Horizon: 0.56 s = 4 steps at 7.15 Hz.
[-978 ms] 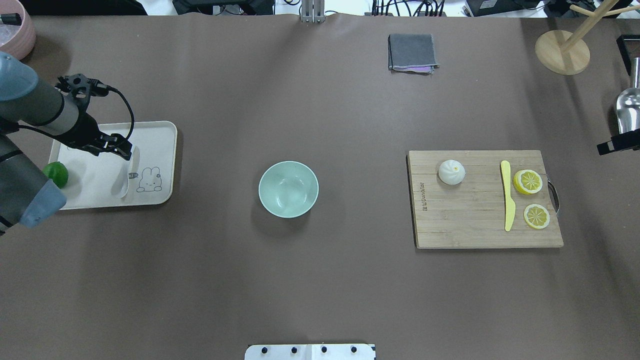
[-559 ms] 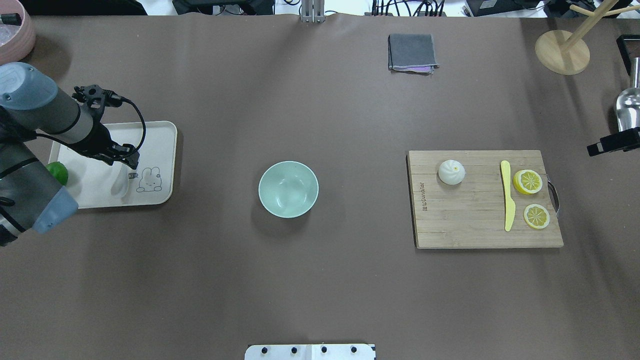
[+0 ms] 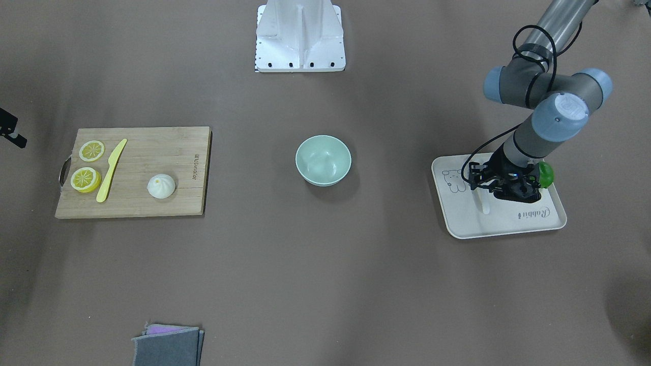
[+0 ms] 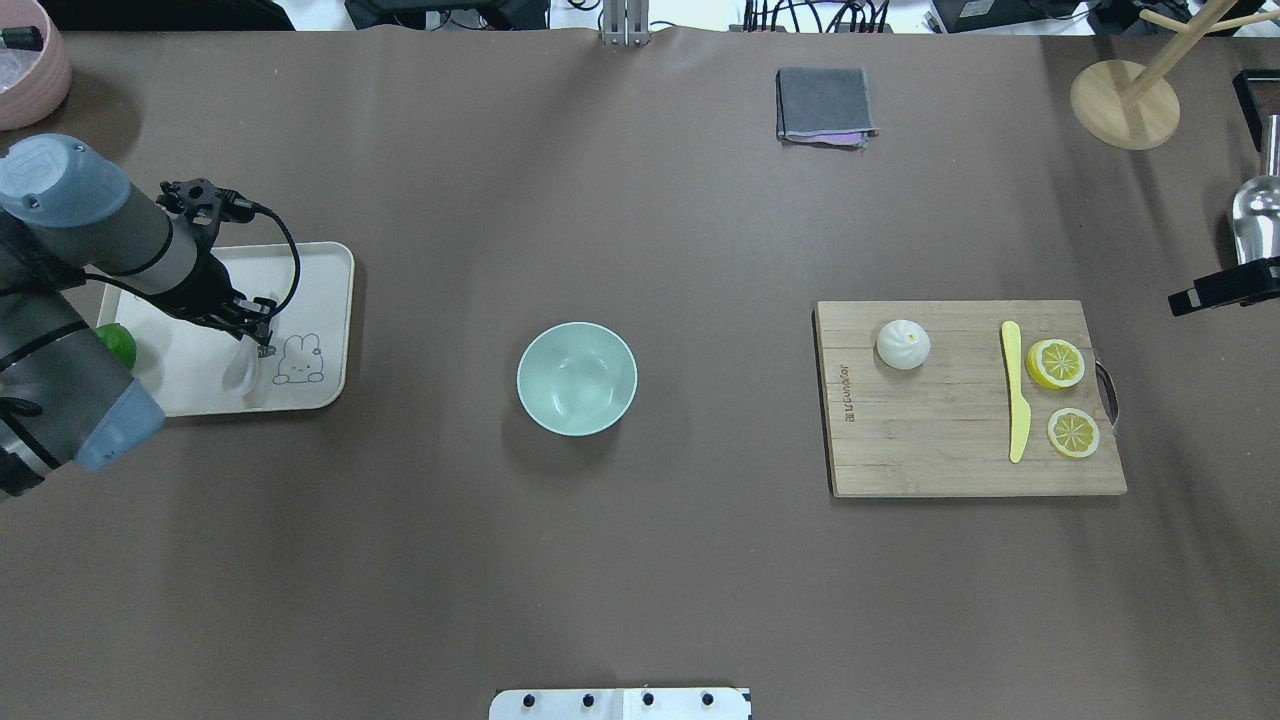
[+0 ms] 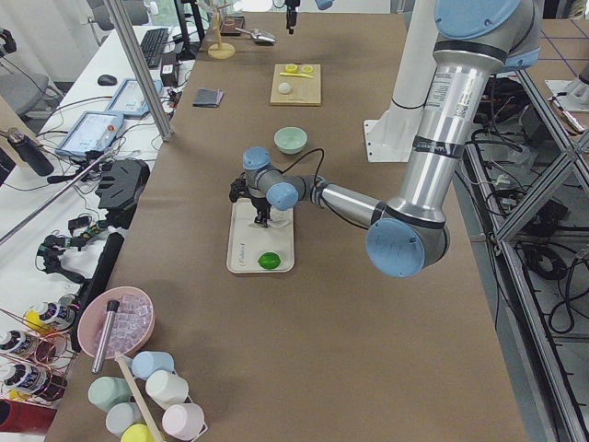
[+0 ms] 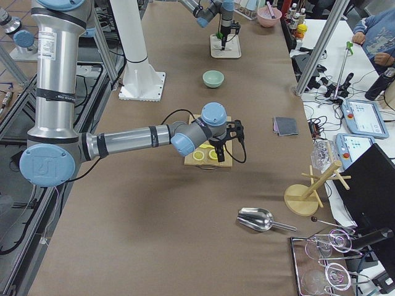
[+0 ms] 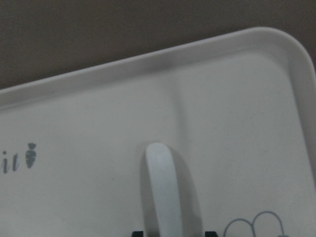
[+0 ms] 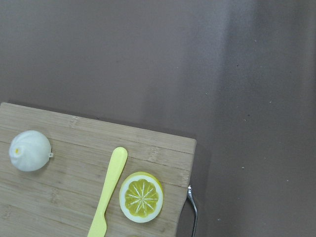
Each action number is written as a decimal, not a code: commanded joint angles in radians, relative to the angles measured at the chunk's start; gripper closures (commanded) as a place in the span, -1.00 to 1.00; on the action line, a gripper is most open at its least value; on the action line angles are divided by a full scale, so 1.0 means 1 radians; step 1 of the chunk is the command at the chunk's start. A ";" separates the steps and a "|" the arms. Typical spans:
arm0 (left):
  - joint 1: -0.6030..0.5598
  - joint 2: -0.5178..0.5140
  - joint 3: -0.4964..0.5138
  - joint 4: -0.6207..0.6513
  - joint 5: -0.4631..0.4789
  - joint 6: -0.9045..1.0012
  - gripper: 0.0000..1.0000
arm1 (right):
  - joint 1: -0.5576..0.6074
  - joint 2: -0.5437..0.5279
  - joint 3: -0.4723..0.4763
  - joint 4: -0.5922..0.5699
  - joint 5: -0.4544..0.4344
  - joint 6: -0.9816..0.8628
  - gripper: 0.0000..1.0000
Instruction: Put spoon and bun in bowl
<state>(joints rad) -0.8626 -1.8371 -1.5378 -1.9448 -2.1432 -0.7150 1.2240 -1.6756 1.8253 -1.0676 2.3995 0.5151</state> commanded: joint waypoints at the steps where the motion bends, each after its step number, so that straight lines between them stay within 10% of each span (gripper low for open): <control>1: 0.001 -0.028 -0.021 0.007 -0.013 -0.004 1.00 | -0.030 0.028 0.008 0.002 -0.005 0.072 -0.98; 4: 0.037 -0.224 -0.056 0.024 -0.069 -0.286 1.00 | -0.188 0.097 0.068 0.000 -0.144 0.294 -0.98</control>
<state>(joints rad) -0.8522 -1.9730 -1.5895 -1.9227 -2.2010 -0.8776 1.1148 -1.6129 1.8742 -1.0675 2.3234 0.7052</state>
